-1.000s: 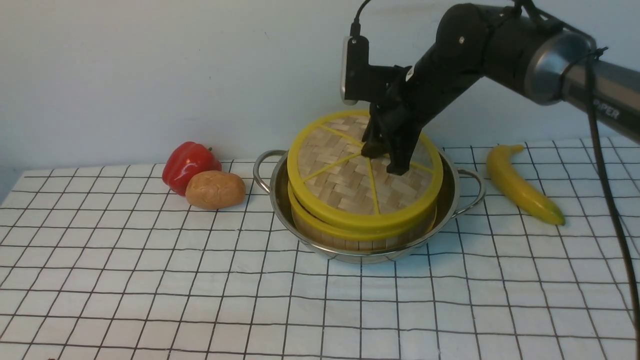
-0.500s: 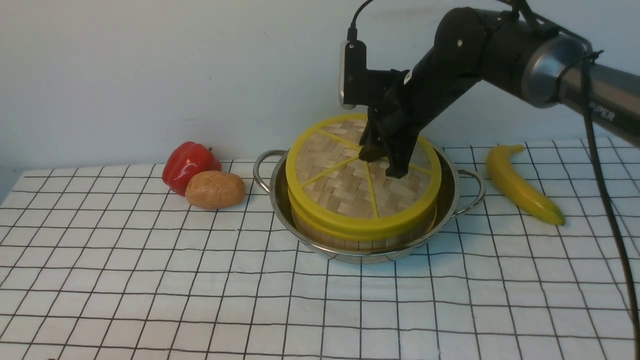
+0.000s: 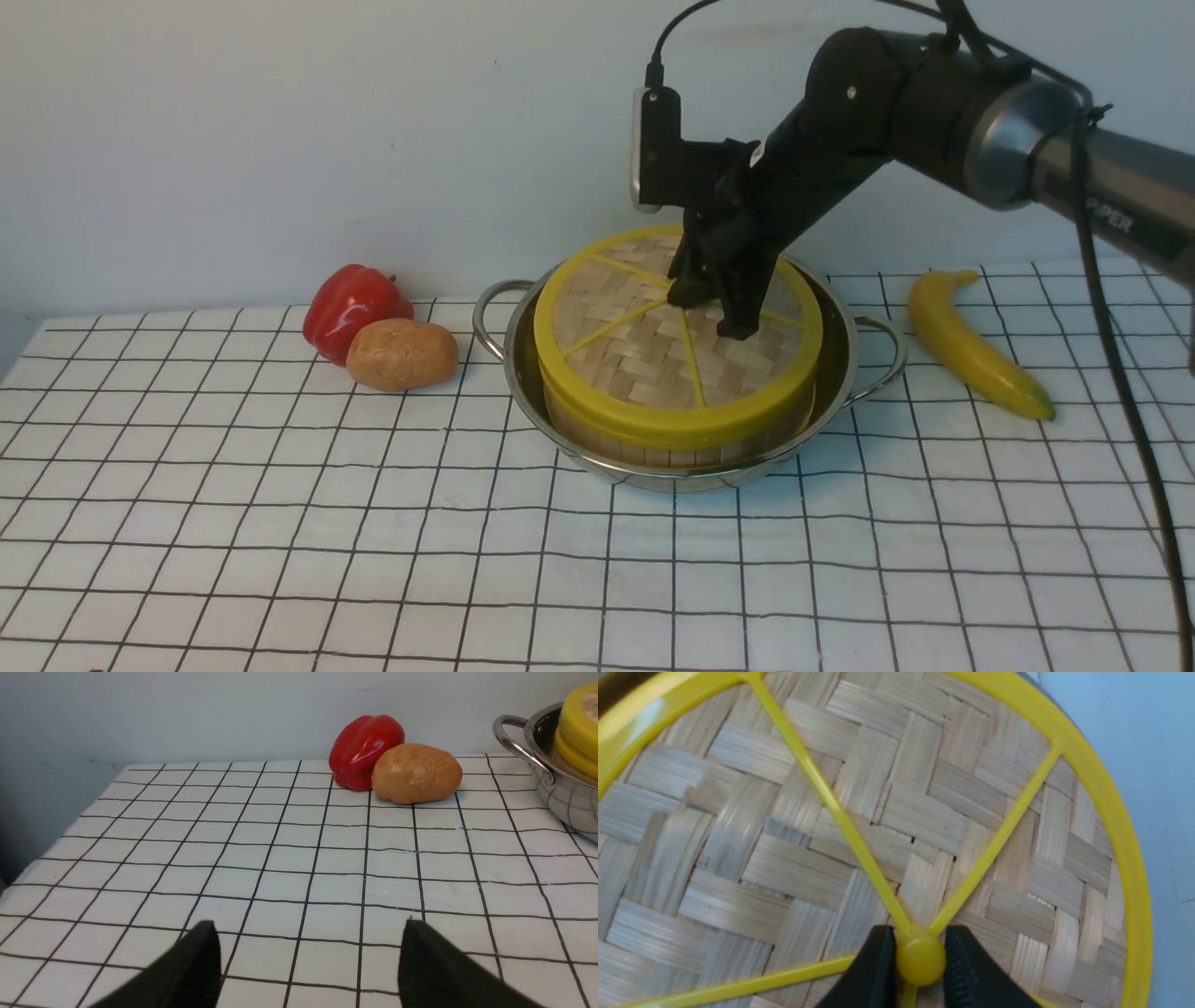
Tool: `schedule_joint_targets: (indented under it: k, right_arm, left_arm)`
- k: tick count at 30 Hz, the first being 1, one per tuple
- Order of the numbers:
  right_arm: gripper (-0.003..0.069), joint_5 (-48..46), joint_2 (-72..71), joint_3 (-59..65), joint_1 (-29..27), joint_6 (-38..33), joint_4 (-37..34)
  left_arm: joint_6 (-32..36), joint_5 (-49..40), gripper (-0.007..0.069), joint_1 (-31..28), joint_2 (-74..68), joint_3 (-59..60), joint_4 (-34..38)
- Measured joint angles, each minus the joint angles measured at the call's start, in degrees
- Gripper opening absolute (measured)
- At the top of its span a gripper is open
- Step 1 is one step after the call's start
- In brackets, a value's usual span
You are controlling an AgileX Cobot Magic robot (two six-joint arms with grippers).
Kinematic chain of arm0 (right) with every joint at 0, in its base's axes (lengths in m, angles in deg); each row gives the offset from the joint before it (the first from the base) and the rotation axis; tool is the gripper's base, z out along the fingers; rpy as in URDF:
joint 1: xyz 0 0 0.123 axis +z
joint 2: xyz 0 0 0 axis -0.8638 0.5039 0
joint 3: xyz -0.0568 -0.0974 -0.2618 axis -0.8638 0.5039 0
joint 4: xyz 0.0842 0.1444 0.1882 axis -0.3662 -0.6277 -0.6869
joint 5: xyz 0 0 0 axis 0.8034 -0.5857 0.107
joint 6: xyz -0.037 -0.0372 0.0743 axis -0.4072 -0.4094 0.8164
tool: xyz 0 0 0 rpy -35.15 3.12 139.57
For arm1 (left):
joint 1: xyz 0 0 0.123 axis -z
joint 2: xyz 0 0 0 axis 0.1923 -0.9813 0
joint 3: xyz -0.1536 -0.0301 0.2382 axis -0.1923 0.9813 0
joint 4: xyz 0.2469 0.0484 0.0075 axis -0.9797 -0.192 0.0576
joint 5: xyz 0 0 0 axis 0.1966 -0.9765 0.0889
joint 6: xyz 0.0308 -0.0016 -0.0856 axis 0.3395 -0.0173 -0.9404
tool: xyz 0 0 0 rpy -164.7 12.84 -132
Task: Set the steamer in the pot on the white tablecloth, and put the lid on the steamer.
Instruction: 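Place the bamboo steamer lid onto the steamer basket in the pot with the right gripper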
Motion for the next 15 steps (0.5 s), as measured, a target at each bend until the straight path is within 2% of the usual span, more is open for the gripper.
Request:
schedule_joint_targets:
  k: [6, 10, 11, 13, 14, 15]
  right_arm:
    - [0.0148, 0.6, 0.1, 0.0, 0.0, 0.0, 0.0]
    - [0.0195, 1.5, 0.1, 0.0, 0.0, 0.0, 0.1]
    - [0.0245, 1.9, 0.1, 0.0, 0.0, 0.0, 0.3]
    - [0.0306, 2.3, 0.1, 0.0, 0.0, -0.1, 0.3]
    - [0.0311, 2.4, 0.1, 0.0, 0.0, -0.1, 0.3]
    - [0.036, 2.7, 0.1, 0.0, 0.0, -0.2, 0.6]
  left_arm:
    - [0.0, 0.0, 0.0474, 0.0, 0.0, 0.0, 0.0]
    - [0.0, 0.0, 0.0474, 0.0, 0.0, 0.0, 0.0]
    - [0.0, 0.0, 0.0474, 0.0, 0.0, 0.0, 0.0]
    - [0.0, 0.0, 0.0474, 0.0, 0.0, 0.0, 0.0]
    - [0.0, 0.0, 0.0474, 0.0, 0.0, 0.0, 0.0]
    - [0.0, 0.0, 0.0474, 0.0, 0.0, 0.0, 0.0]
